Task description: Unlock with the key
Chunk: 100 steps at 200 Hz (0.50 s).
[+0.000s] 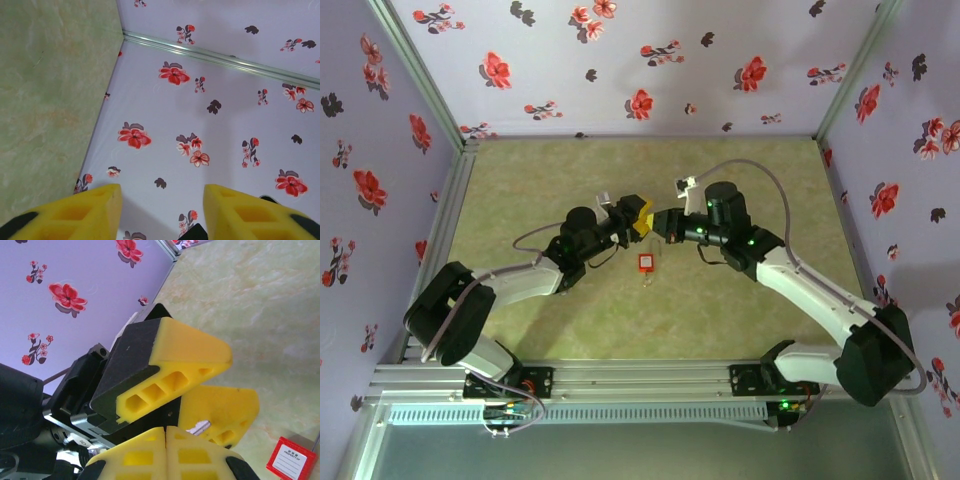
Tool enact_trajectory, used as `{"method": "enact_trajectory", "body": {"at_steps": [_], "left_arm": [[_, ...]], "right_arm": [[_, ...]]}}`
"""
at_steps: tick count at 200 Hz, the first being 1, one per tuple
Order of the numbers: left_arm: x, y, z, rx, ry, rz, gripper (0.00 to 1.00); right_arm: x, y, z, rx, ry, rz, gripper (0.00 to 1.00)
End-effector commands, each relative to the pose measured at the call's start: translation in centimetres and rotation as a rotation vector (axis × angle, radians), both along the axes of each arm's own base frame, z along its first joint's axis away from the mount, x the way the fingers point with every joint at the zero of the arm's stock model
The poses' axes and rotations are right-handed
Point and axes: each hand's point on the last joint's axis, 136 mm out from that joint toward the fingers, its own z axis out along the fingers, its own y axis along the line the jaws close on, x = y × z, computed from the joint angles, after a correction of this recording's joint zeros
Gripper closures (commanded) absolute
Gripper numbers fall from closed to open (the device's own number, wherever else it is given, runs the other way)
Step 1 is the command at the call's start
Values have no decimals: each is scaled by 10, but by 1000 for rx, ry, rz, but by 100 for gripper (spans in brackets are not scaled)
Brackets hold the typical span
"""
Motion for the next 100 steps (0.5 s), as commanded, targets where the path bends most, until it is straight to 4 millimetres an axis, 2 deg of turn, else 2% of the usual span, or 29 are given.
{"method": "enact_trajectory", "body": {"at_steps": [1,49,100], "left_arm": [[1,5,8,-26,-26,9,58],[2,-2,12,-43,-39,-15,72],[2,0,6,-37,-31,-15,88]], "right_arm": [[-10,4,9,25,-56,54,100],[-16,5,5,-5,-69,89,100],[-16,3,3,-46,-89,96,100]]}}
